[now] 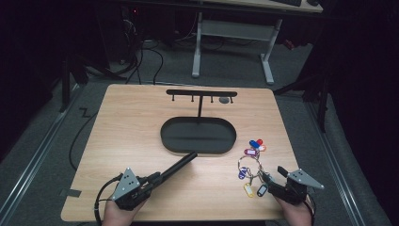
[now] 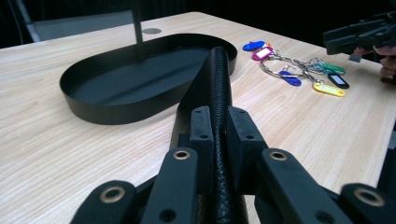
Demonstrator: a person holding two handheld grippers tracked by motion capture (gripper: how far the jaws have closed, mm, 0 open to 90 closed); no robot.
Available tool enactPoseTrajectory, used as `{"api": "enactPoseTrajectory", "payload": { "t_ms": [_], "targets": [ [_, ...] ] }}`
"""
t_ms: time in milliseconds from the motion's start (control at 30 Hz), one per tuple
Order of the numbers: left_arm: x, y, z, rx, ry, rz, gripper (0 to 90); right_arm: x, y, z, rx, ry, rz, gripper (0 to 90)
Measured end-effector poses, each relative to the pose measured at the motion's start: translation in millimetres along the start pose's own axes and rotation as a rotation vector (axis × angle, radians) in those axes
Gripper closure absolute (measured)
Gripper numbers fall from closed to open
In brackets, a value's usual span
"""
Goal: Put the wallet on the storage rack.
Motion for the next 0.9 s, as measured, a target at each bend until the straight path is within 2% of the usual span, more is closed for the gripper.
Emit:
{"api": "enactPoseTrajectory", "payload": {
  "t_ms": [333, 533, 900],
  "targets": [
    [-3.1, -10.9, 2.0, -0.029, 0.022, -0.016, 80.4, 0.0, -0.3, 0.2, 0.002, -0.001, -0.001, 27.3],
    [-5.7, -20.4, 3.8, -0.047, 0.045, -0.052, 80.3, 0.6, -0.1, 0.5, -0.005, -0.004, -0.003, 27.3],
    [-8.6, -28.0, 5.7, -0.07, 0.054, -0.056, 77.5, 0.9, -1.1, 0.7, -0.003, -0.009, -0.004, 27.2]
  ]
}}
Point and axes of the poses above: each handheld gripper's, and its own axes: x roughly forward along the jaws, z roughly out of its underside, y roughly to its right, the point moved 4 cm from there along x, roughly forward along the jaws
